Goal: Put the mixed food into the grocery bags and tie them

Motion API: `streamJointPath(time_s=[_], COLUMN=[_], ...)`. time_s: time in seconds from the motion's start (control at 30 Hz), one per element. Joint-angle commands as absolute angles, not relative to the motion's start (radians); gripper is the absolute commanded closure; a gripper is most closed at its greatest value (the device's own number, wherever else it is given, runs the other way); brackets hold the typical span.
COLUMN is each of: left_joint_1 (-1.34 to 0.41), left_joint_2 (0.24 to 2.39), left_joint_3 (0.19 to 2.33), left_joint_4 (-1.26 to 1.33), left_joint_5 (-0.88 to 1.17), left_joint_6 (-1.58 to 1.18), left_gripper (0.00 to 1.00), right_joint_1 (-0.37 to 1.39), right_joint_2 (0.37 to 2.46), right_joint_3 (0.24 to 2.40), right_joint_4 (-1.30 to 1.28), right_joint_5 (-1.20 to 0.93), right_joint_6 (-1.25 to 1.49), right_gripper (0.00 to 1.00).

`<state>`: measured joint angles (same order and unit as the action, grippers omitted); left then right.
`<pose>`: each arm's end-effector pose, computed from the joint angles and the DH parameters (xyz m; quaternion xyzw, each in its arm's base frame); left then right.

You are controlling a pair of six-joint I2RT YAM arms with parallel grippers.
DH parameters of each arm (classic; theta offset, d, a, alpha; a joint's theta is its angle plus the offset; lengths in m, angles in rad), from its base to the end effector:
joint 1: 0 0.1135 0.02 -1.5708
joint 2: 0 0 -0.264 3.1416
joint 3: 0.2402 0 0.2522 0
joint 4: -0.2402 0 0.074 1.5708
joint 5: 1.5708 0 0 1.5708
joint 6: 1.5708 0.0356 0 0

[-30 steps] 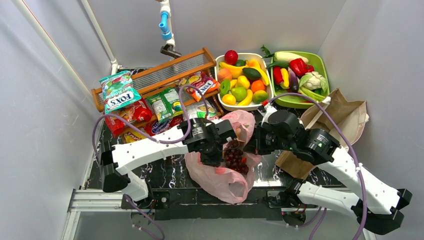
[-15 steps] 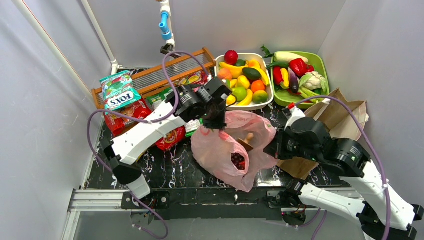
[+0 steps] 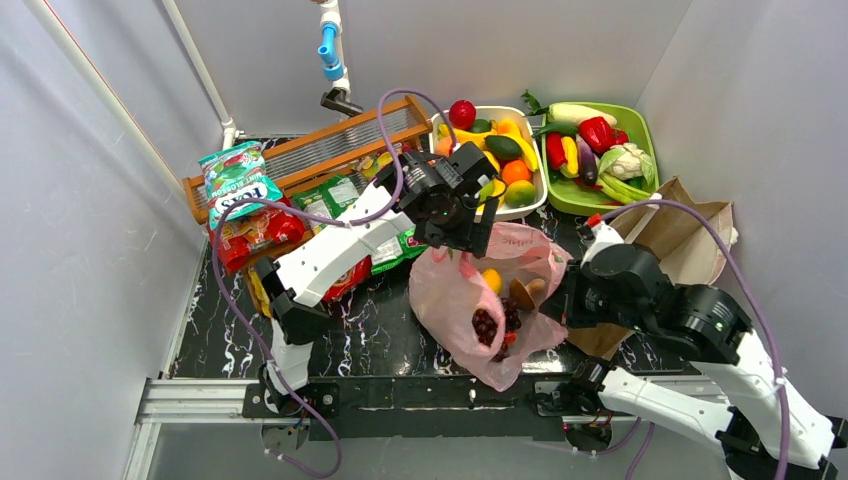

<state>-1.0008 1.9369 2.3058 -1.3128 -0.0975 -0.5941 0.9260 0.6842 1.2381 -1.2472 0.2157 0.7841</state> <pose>0.2110 -0.3227 0.4157 0.1772 0.9336 -0.1880 0.2483 0.0517 0.0560 0.3907 -0.0182 0.9010 0.2548 0.3507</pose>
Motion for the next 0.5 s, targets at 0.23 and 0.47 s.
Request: streamJointPath(time_s=[0.23, 0.47], left_joint_1=[-1.108, -1.172], left_joint_2=[1.782, 1.705], left_joint_3=[2.262, 2.263], left_joint_4=[-1.685, -1.683], left_joint_5=[-0.159, -0.112], left_joint_6=[-0.778, -0.858], left_gripper=[0.02, 0.02], right_joint_1=[0.933, 0.933], right_joint_2=[0.818, 0.818], right_joint_3=[1.25, 1.185], right_joint_4=[-1.115, -1.094], right_joint_5=[0.178, 0.115], right_joint_6=[0.704, 0.699], right_gripper=[0.99, 0.99])
